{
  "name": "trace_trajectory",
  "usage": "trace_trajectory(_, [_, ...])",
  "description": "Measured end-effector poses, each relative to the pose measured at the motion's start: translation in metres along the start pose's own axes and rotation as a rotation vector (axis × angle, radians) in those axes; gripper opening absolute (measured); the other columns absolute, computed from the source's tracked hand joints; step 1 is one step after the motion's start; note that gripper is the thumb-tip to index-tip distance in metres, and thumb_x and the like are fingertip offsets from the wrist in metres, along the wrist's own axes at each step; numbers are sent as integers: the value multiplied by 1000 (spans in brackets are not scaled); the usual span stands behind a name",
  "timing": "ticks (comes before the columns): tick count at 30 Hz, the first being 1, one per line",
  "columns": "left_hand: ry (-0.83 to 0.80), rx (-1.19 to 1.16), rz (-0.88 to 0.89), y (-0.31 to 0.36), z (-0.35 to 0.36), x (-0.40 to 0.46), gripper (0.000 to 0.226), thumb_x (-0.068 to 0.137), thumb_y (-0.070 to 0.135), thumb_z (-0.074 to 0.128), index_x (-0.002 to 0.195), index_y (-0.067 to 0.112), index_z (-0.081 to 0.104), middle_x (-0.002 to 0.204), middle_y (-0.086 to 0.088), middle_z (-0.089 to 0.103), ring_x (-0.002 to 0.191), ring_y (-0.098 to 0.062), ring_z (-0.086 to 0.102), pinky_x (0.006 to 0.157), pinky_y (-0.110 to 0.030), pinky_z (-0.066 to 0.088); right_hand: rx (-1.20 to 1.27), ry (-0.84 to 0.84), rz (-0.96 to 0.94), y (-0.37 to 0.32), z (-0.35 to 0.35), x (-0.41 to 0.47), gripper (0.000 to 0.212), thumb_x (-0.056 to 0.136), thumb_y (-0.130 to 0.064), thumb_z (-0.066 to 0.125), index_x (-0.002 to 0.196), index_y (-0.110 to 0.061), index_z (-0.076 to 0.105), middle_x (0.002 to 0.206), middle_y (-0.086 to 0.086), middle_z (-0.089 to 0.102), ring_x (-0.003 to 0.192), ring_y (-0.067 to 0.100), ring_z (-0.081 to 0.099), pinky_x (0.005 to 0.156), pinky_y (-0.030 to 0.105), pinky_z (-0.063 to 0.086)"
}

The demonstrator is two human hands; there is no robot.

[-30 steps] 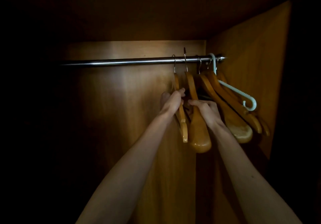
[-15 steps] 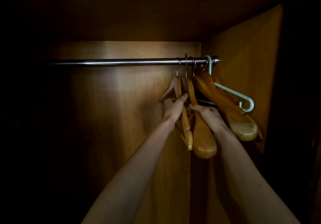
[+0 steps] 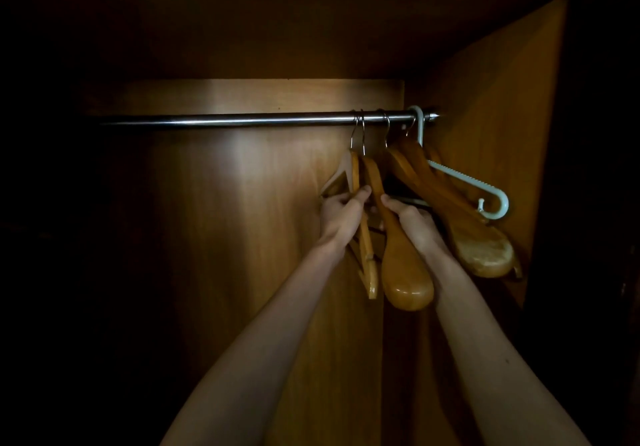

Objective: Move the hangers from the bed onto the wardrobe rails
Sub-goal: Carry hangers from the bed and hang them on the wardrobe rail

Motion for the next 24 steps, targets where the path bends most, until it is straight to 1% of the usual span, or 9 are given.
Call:
trace_trajectory(3, [21, 5, 46, -4, -3, -5, 31, 96, 44, 61, 96, 16, 75, 91, 0, 75, 91, -16, 69, 85, -30, 52, 59, -11, -2, 8, 1, -5, 35, 95, -44, 61, 111, -15, 70, 97, 3, 73, 91, 22, 69, 81, 34, 53])
trace_trajectory(6, [64, -42, 93, -21, -11, -16, 40, 100, 44, 56, 95, 8, 72, 83, -1, 69, 84, -16, 68, 84, -31, 52, 108, -27, 26, 27, 1, -22, 59, 88, -62, 61, 135, -26, 58, 118, 5, 70, 105, 24, 68, 98, 45, 52])
trace_trajectory(8, [78, -77, 115, -35, -17, -26, 43, 102, 44, 51, 95, 6, 69, 76, 1, 64, 75, -16, 65, 80, -34, 53, 110, -53, 37, 43, 1, -35, 69, 82, -74, 57, 137, -33, 56, 120, 0, 71, 108, 20, 68, 101, 47, 50])
trace_trajectory(10, [63, -112, 117, -49, -22, -38, 37, 105, 42, 46, 92, 13, 66, 72, 6, 62, 70, -12, 61, 76, -34, 51, 108, -52, 34, 59, -2, -48, 50, 87, -70, 54, 125, -38, 61, 111, -9, 70, 105, 11, 64, 106, 42, 45])
trace_trajectory(12, [50, -122, 109, -63, -26, -52, 33, 106, 40, 44, 90, 18, 64, 71, 11, 61, 69, -7, 59, 73, -31, 47, 120, -39, 25, 70, -7, -60, 8, 100, -40, 53, 96, -35, 57, 90, -11, 62, 83, 2, 58, 91, 26, 49])
trace_trajectory(13, [55, -98, 99, -73, -28, -58, 33, 106, 39, 44, 89, 19, 64, 68, 13, 59, 66, -5, 56, 69, -28, 44, 87, -46, 26, 80, -9, -65, 17, 102, -27, 53, 85, -30, 54, 80, -5, 59, 71, 3, 53, 75, 20, 48])
trace_trajectory(15, [64, -38, 58, -102, -31, -71, 30, 106, 32, 46, 88, 15, 63, 64, 12, 52, 58, -5, 48, 60, -26, 38, -43, -77, 36, 107, -10, -71, 22, 100, -21, 56, 80, -16, 61, 74, 9, 58, 56, 7, 47, 56, 19, 39])
trace_trajectory(19, [-71, 127, -156, -194, -28, -104, 27, 98, 15, 56, 74, 21, 67, 64, 11, 57, 51, -3, 46, 55, -26, 35, -180, -150, 178, 190, -2, -96, 15, 97, -30, 62, 94, -24, 76, 73, -5, 66, 52, 7, 50, 47, 16, 36])
trace_trajectory(24, [-501, 458, -514, -321, -21, -185, 18, 98, 17, 59, 96, 8, 75, 66, 8, 64, 48, 3, 53, 51, -14, 42, -288, -225, 574, 331, 3, -163, 18, 97, -21, 64, 86, -9, 70, 67, 4, 62, 43, 6, 50, 42, 18, 37])
Point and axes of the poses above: each hand's wrist, its own x-axis towards the middle knuckle, its own z-axis out of the palm, y = z × x, the point moved 4 cm from there along x, towards the middle knuckle
